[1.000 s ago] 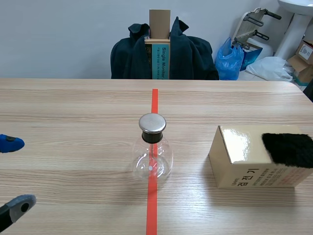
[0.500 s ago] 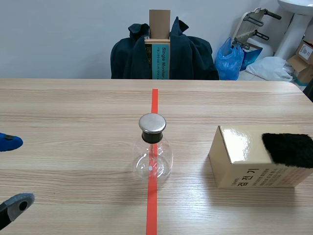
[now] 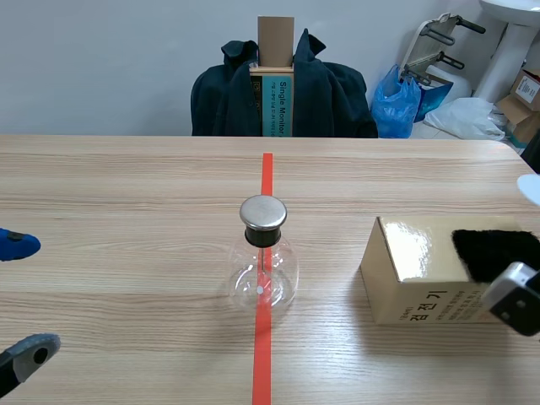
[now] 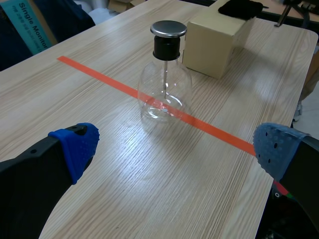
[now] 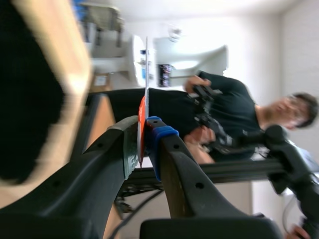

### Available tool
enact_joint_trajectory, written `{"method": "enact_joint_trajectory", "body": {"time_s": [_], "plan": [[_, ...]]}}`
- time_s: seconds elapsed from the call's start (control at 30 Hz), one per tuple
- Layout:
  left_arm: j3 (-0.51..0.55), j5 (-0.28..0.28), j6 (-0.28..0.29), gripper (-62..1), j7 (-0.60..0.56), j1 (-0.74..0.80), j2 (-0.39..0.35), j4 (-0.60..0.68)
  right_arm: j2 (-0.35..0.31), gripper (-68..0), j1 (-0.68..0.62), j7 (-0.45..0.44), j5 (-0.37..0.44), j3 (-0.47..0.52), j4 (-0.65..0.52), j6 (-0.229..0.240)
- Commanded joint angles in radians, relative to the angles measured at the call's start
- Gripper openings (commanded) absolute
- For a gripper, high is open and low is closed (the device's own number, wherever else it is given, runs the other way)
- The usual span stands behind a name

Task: Do the electroscope experiment.
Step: 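Rub the plate on the fur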

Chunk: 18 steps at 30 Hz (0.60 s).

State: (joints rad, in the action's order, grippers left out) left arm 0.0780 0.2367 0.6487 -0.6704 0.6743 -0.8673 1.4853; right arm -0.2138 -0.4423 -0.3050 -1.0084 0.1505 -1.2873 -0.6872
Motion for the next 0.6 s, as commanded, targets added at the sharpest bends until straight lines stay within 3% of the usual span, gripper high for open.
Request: {"method": "enact_joint_trajectory", "body": {"time_s": [0.0,0.43,0.57], "plan": [[-0.003,0.014,0.002,1.4,-0.018,0.021,0.005,0.043,-0.012,-66.7,0.002,-0.012,-0.014,0.011,-0.006,-0.011],[-0.003,0.013,-0.009,1.4,-0.013,0.029,0.041,0.085,-0.008,-66.7,0.001,-0.071,-0.059,0.005,0.116,-0.011],[-0.003,0.013,-0.009,1.4,-0.013,0.029,0.041,0.085,-0.008,-66.7,-0.013,-0.175,-0.059,0.005,0.117,-0.011]]}}
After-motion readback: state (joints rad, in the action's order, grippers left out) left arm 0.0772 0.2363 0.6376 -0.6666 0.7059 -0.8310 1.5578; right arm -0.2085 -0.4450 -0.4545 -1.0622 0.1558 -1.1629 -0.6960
